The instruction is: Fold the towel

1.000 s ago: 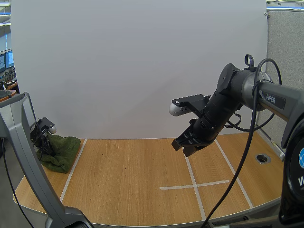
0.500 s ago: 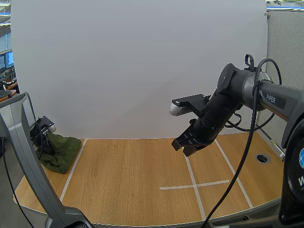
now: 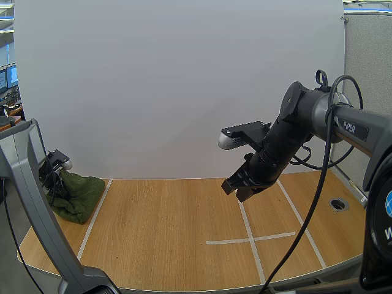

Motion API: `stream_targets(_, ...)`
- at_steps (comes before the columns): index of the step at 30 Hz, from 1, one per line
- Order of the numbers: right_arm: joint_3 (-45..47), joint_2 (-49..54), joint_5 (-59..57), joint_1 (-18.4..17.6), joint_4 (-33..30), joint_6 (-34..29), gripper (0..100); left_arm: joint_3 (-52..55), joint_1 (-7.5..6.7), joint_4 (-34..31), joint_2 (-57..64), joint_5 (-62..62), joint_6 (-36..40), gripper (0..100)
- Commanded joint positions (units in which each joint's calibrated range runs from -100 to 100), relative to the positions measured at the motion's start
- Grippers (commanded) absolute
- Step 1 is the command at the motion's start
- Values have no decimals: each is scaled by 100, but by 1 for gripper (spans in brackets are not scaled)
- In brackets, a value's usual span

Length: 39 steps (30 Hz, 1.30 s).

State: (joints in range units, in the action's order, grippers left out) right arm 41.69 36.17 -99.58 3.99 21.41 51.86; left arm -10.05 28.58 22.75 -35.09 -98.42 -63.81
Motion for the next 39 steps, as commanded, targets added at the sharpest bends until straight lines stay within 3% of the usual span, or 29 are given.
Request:
stream_targets(1,6,71,16,-2,-34,93,0,-32,72,144,3,-158,74,0)
stream_targets(13,6,71,53,-2,-34,93,0,-32,72,359,3,-158,74,0)
stream_targets(15,6,71,53,-2,-34,93,0,-32,72,373,3,-158,74,8)
stream_targets(18,6,71,54,-2,-59,100,0,-32,80,373,3,-158,115,42)
stream_targets(21,6,71,54,-2,-88,100,0,-32,95,381,28,-158,197,92)
stream_targets(22,6,71,54,-2,-88,100,0,-32,103,381,28,-158,241,100)
stream_targets(33,6,71,340,-2,-88,100,0,-548,297,453,605,-158,293,100)
stream_targets(39,6,71,400,-2,-76,100,0,-1081,309,1021,1298,-158,542,100)
